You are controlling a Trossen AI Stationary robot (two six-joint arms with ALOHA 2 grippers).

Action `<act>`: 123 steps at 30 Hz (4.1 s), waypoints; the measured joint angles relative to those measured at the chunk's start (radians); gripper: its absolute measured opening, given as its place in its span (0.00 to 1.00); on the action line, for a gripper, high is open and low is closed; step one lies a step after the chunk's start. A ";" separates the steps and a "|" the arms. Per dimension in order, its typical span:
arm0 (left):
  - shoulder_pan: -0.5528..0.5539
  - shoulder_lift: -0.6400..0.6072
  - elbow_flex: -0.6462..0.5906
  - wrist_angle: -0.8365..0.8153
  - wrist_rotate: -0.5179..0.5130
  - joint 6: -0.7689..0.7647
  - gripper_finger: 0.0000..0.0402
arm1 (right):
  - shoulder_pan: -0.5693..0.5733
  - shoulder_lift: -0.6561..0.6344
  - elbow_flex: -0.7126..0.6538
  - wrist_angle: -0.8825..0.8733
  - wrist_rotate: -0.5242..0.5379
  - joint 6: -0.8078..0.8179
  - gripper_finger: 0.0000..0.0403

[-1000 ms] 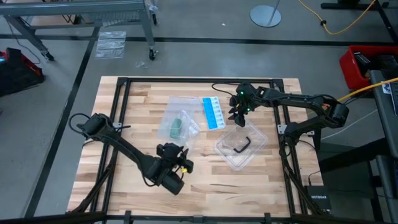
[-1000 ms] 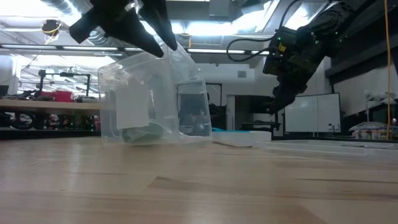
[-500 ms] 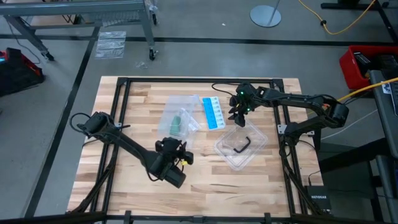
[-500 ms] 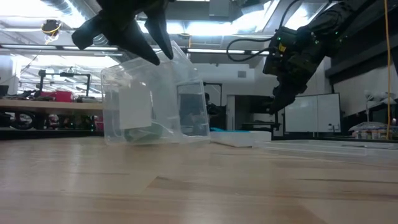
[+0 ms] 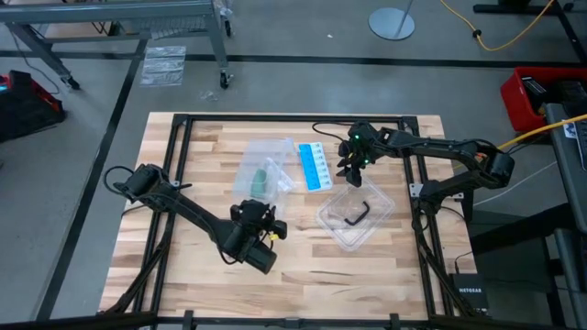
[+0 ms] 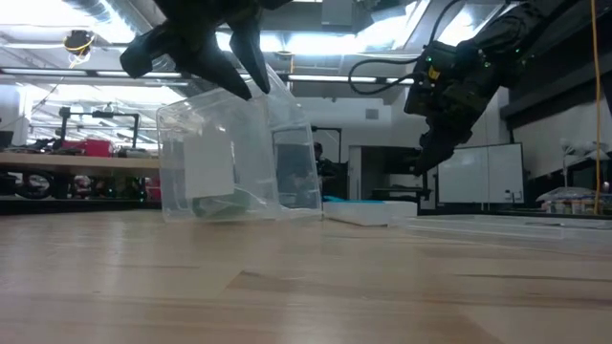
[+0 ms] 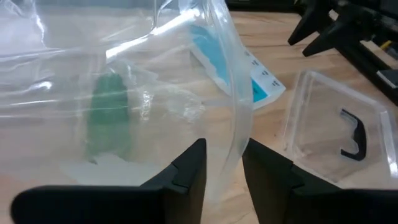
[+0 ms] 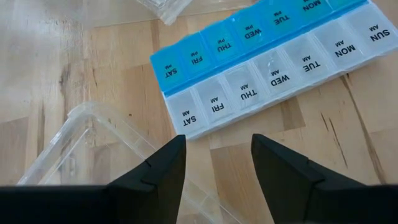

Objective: Roll bandage
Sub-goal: Adjust the transparent bin

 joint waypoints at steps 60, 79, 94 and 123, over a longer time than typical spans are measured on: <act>-0.260 -0.002 0.077 0.041 -0.464 0.049 0.00 | 0.245 0.272 0.000 0.503 -0.252 0.238 0.46; -0.389 -0.002 0.077 0.219 -0.499 0.265 0.00 | 0.388 0.397 0.005 0.912 -0.251 0.645 0.46; -0.421 0.002 0.067 0.231 -0.521 0.290 0.00 | 0.488 0.397 0.006 0.930 -0.170 0.821 0.46; -0.428 0.016 0.066 0.297 -0.493 0.416 0.00 | 0.586 0.410 0.044 1.091 -0.068 1.152 0.46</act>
